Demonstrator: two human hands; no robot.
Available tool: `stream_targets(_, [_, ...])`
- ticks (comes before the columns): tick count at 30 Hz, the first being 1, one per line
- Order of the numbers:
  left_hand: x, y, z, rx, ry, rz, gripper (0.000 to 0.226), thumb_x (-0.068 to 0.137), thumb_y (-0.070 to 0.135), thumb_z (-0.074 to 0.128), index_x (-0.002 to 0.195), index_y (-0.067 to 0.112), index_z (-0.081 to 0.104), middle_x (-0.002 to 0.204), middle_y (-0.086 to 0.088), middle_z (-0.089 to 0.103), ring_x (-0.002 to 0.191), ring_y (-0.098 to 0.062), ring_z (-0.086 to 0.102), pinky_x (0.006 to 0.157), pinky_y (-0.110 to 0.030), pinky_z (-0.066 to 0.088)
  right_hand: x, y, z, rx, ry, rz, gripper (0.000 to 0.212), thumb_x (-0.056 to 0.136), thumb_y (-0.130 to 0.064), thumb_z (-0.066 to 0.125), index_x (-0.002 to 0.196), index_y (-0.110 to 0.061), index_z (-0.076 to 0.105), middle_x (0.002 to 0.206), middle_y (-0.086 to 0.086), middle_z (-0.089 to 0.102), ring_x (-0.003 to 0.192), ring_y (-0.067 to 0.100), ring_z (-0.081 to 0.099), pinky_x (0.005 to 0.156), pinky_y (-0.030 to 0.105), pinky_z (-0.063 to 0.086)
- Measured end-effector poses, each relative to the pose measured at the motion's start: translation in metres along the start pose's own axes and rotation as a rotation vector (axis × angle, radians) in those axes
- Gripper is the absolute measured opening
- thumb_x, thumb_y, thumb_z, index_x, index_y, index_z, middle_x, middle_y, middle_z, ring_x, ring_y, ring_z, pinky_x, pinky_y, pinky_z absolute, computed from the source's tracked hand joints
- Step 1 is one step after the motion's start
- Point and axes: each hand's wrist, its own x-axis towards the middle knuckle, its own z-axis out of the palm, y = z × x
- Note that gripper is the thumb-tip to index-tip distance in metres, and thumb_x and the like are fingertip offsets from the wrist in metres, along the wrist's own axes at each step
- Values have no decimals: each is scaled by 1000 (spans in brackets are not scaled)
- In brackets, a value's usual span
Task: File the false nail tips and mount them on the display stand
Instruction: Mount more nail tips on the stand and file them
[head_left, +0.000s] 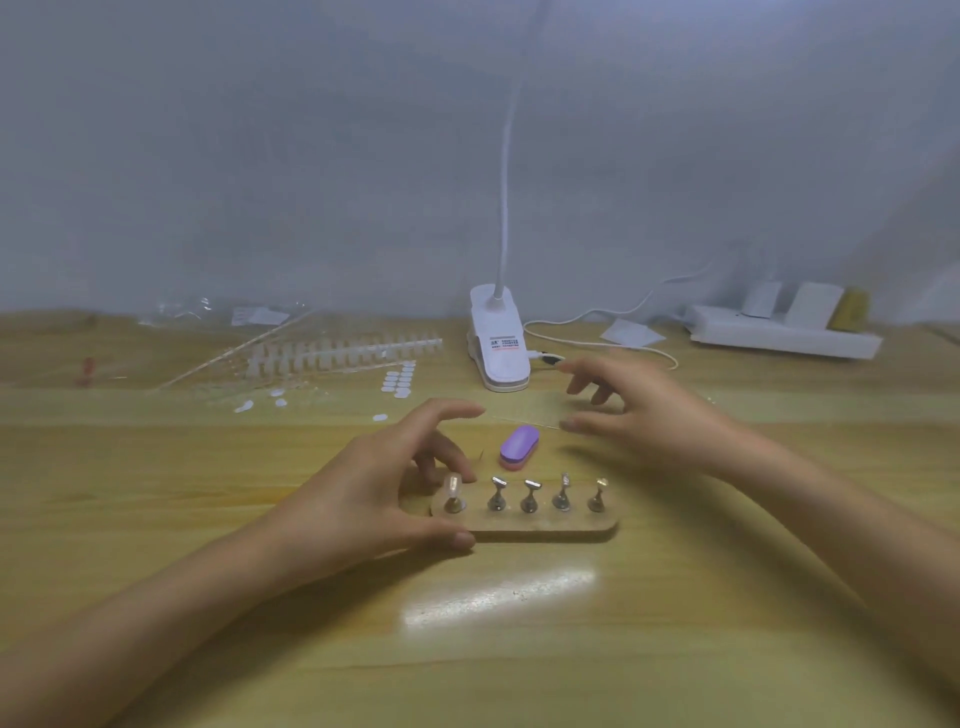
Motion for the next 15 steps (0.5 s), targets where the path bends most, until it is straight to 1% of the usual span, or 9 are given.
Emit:
stream_targets(2, [-1,-1,3,-34,29,-12,82,66,29,90,130,48,42,102,22,66,88,-6,56,70,-7,39,7,-2,9,-35,5,-19,41,88,-32,74,125,-19,61,112,-3,52,99,12,48,81,18,38])
stream_targets(4, [-2,-2,6,-46,31,-9,84,65,30,91,129,49,41,102,22,67,89,-6,57,71,-7,39,12,-4,16,-25,14,-38,27,88,-29,75,111,-18,66,110,-1,51,100,14,48,87,23,40])
stream_targets(6, [-2,0,5,-24,-13,3,87,63,35,91,131,52,39,104,22,66,93,-7,57,74,-7,39,16,-3,19,33,22,-49,19,88,-25,75,103,-17,67,107,-2,52,96,14,52,81,16,41])
stream_targets(8, [3,1,-2,-58,-87,-12,88,60,47,89,133,52,38,105,22,65,95,-4,57,76,-8,40,18,-1,20,101,24,-55,18,86,-23,77,99,-17,67,104,-5,57,93,10,56,74,12,41])
stream_targets(9, [7,2,-8,-104,-100,-30,80,63,55,82,132,49,41,105,21,65,92,-2,58,75,-8,41,18,0,20,139,27,-66,18,85,-21,78,98,-17,66,103,-6,61,92,7,57,71,13,42])
stream_targets(11, [17,0,-18,-214,-36,-92,52,82,68,58,125,39,55,104,17,67,87,-3,60,69,-7,43,16,1,21,214,35,-115,19,84,-15,79,96,-18,64,97,-7,65,86,3,59,68,12,42])
stream_targets(12, [23,-3,-21,-232,26,-135,44,89,65,46,117,34,62,104,14,68,85,-3,60,64,-7,43,15,2,22,239,41,-146,20,84,-12,79,95,-18,64,95,-7,66,84,4,60,66,12,44])
stream_targets(13, [29,-4,-22,-214,83,-166,39,93,56,42,109,32,68,104,13,69,82,-1,60,60,-7,42,14,2,24,253,50,-175,22,83,-10,79,95,-18,63,93,-7,66,83,5,61,65,13,45])
stream_targets(15, [42,-8,-17,-40,131,-137,15,96,38,57,101,32,69,101,15,69,77,1,59,64,-8,43,13,2,27,266,72,-218,24,83,-7,78,96,-20,63,90,-6,66,82,9,63,65,17,49])
